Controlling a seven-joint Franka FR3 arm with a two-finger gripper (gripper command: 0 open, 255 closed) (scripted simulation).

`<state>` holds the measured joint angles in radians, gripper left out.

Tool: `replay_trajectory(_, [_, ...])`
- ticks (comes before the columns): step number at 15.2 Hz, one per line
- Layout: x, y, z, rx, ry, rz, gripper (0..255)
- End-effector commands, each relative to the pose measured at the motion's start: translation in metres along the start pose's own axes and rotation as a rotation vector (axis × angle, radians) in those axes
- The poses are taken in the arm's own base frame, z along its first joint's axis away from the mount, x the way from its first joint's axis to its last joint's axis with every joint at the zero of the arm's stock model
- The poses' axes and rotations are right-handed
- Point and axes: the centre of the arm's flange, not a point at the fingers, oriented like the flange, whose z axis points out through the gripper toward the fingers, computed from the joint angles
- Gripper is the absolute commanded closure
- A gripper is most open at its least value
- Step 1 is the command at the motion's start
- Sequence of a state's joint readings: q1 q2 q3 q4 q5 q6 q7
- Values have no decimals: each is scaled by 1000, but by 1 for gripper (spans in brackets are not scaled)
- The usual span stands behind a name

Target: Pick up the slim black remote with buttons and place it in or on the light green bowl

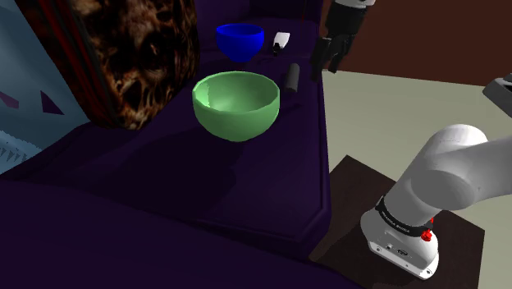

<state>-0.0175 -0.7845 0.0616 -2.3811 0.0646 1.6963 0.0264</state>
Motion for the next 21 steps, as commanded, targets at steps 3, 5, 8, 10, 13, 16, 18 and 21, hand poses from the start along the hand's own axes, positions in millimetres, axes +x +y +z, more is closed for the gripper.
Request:
replay_trajectory(3, [23, -8, 7, -39, 22, 186, 0])
replay_trajectory(5, [47, -12, 13, -78, 44, 373, 0])
replay_trajectory(8, [83, -9, 22, -137, 76, 653, 0])
replay_trajectory(10, [106, -1, 26, -176, 98, 839, 0])
replay_trajectory(13, [124, 9, 35, -207, 115, 988, 0])
replay_trajectory(16, [124, 13, 50, -207, 115, 988, 0])
replay_trajectory(18, [124, 15, 61, -207, 115, 988, 0])
replay_trajectory(21, [124, 17, 69, -207, 115, 988, 0])
